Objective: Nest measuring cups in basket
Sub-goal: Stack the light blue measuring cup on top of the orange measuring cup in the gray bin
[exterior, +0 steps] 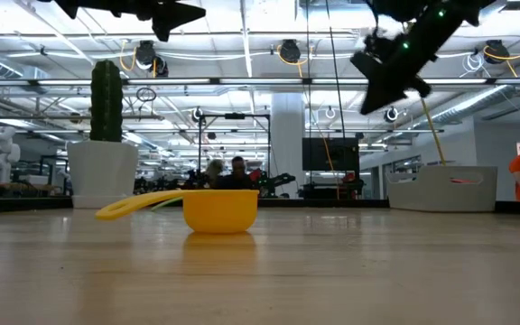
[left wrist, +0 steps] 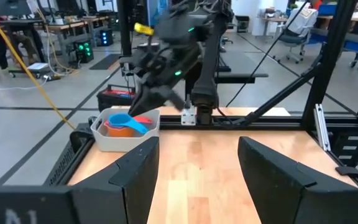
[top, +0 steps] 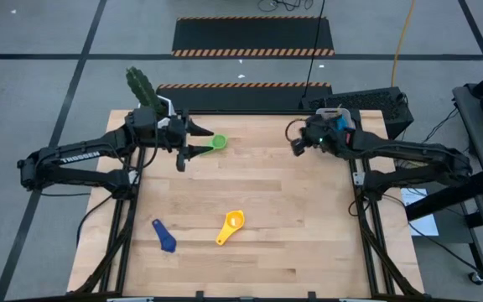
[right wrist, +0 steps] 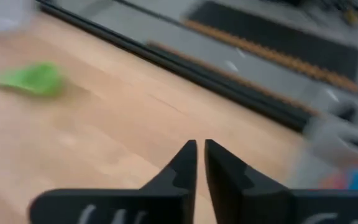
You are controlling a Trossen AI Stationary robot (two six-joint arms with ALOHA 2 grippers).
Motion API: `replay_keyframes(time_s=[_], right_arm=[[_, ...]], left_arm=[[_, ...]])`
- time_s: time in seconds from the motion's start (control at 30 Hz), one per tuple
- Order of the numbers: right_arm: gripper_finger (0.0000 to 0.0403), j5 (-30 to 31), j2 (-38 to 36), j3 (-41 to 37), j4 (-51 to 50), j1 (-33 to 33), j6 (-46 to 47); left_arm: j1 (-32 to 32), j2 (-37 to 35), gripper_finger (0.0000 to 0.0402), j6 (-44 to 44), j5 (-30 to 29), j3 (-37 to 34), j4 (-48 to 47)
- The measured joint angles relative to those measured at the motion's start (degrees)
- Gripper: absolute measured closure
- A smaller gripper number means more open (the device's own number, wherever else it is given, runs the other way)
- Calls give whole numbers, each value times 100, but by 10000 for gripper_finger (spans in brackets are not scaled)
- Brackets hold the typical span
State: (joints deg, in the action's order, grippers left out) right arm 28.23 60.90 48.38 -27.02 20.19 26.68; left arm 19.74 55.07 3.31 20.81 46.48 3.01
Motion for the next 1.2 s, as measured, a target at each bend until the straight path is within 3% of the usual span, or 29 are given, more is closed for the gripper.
replay_keyframes(time_s=[0.17, 0.37, 0.53, 0.77, 1.2], right_arm=[[396, -316, -10, -6, -1070, 613, 454], [402, -1083, 319, -7, -1062, 1467, 233], [402, -1208, 775, -11, -1199, 1987, -31], [402, -1478, 1315, -11, -1249, 2291, -197], [403, -1204, 1563, -13, -1812, 2577, -340]], left_arm=[[-100, 0, 181, -34, -2, 0, 61], [-185, 0, 181, -94, -4, 0, 321], [-189, -2, 181, -75, -4, 0, 318], [-189, -2, 181, 26, -5, 0, 305], [-189, -2, 181, -2, 11, 0, 282]])
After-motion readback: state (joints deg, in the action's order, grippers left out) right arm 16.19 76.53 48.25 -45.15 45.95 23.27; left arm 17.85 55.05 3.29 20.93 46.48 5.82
